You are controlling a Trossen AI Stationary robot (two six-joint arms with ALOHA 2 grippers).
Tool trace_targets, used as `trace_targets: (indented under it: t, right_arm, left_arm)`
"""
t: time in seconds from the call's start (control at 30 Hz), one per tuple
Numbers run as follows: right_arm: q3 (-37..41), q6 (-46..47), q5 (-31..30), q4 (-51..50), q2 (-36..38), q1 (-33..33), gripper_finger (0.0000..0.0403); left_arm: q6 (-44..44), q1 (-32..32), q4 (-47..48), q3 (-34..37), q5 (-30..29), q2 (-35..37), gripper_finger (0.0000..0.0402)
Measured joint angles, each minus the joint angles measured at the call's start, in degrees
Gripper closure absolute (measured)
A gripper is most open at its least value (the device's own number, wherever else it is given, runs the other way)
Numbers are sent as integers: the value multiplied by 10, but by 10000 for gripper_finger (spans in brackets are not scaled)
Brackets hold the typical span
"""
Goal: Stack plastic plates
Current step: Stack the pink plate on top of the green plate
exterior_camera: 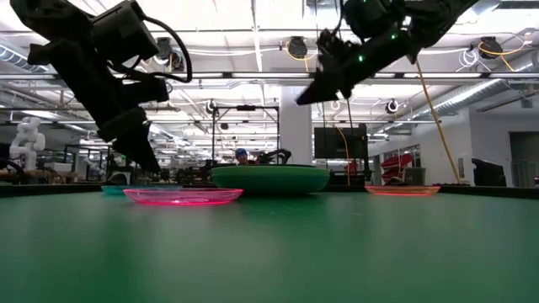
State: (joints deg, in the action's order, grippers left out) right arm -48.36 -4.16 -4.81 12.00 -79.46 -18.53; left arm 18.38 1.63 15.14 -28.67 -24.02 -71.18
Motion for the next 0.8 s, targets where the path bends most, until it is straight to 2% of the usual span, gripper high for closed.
trace_targets:
  t: [0.1, 0.23, 0.33, 0.5, 0.8]
  right_arm:
    - [0, 135, 88, 15, 0, 13, 326]
    - [0, 276, 140, 32, 0, 40, 326]
    - [0, 332, 129, 38, -2, 70, 326]
    - [-2, 381, 65, 44, -39, 116, 326]
    - [-76, 436, 64, 5, -163, 139, 326]
  left_arm:
    - [-21, 1, 7, 0, 0, 0, 215]
    - [-33, 8, 31, 0, 0, 0, 215]
    - [-40, 19, 32, 0, 0, 0, 215]
    - [-49, 40, 30, 0, 0, 0, 215]
    - [-57, 79, 32, 0, 0, 0, 215]
